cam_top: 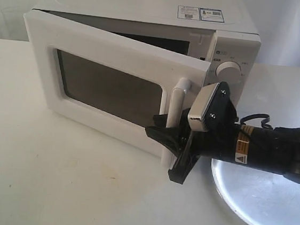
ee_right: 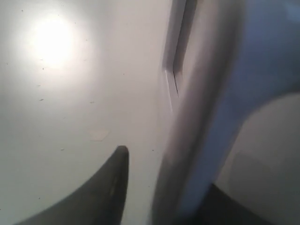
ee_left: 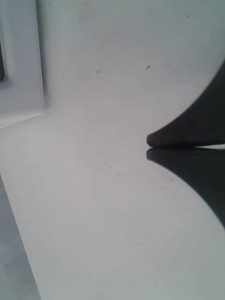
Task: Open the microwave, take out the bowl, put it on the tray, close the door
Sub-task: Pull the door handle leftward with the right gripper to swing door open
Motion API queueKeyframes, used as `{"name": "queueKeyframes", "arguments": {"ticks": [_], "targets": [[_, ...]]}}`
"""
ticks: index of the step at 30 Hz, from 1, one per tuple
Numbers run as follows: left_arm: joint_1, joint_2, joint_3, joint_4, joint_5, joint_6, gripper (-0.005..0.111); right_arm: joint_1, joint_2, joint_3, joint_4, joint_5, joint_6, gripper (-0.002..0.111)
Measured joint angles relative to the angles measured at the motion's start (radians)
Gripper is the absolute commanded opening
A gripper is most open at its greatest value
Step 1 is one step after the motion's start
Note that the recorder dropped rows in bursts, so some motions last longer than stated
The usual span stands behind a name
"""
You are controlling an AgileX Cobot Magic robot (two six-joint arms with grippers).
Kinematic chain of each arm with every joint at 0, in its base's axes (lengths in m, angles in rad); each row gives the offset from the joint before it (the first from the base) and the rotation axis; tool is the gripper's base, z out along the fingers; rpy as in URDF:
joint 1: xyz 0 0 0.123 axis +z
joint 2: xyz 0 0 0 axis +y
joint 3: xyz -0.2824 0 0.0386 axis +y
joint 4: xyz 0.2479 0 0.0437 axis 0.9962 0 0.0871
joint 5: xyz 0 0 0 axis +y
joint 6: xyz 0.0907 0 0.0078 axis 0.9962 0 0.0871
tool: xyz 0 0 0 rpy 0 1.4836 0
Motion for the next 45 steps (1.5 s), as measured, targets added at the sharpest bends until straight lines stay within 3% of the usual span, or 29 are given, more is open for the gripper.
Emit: {"name": "queueKeyframes", "arguments": {"ticks": [4,11,15,21,26,28,34,38,41,45], "targets": [[0.0,0.0,0.0,0.0,0.0,0.0,0.0,0.01,-0.053,0.0,-0.079,0.065,0.102,0.041],[0.0,0.0,0.0,0.0,0.0,0.0,0.0,0.044,-0.191,-0.018,-0.299,0.246,0.472,0.022],[0.0,0.0,0.0,0.0,0.0,0.0,0.0,0.057,-0.28,-0.019,-0.444,0.331,0.642,0.02],[0.0,0.0,0.0,0.001,0.0,0.0,0.0,0.061,-0.549,-0.025,-0.615,-0.173,0.892,0.02],[0.0,0.0,0.0,0.001,0.0,0.0,0.0,0.061,-0.663,-0.025,-0.615,-0.127,0.944,0.008],[0.0,0.0,0.0,0.003,0.004,0.0,0.0,0.061,-0.692,-0.025,-0.599,-0.027,0.949,0.0],[0.0,0.0,0.001,0.0,0.003,0.001,0.0,0.061,-0.655,-0.027,-0.536,0.252,0.946,0.0],[0.0,0.0,0.001,0.0,0.003,0.001,0.0,0.061,-0.531,-0.027,-0.411,0.255,0.795,0.0],[0.0,0.0,0.001,0.0,0.003,0.001,0.0,0.061,-0.409,-0.029,-0.255,0.229,0.593,0.008],[0.0,0.0,0.001,0.0,0.003,0.001,0.0,0.061,-0.237,-0.045,-0.003,0.145,0.244,0.034]]}}
